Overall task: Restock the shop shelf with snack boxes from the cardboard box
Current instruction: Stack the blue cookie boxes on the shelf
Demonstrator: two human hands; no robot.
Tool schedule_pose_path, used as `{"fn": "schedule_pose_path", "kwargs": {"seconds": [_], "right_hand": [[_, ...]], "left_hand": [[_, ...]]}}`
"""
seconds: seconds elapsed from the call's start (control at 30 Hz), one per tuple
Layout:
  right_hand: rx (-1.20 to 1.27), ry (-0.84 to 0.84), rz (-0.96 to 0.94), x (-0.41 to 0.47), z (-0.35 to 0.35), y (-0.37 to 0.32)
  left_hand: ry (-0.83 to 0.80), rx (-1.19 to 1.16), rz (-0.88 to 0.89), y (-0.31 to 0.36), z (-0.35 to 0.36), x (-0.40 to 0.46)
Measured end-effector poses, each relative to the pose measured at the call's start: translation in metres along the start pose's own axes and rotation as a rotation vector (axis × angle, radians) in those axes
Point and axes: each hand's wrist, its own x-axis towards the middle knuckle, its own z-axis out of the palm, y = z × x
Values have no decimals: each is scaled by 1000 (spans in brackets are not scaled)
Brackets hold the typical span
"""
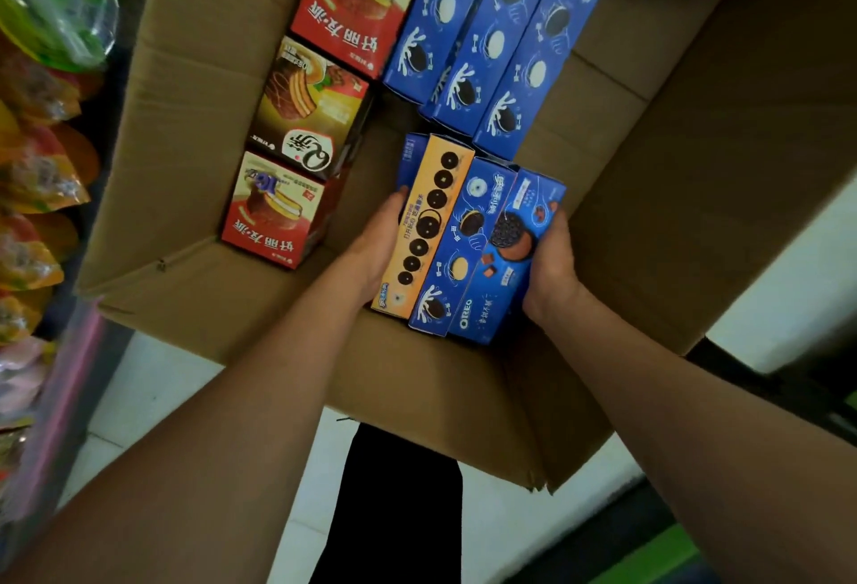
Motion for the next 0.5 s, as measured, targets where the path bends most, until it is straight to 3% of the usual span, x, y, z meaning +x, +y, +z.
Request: {"fn": "schedule_pose_path", "kwargs": {"seconds": [0.27,0.5], "right_hand": [[-102,-96,-101,-64,2,-28],[-111,-110,-196,-156,0,-57]], "left_hand": [[-63,-205,22,7,-2,-66],[-82,-201,112,54,10,-161]]}}
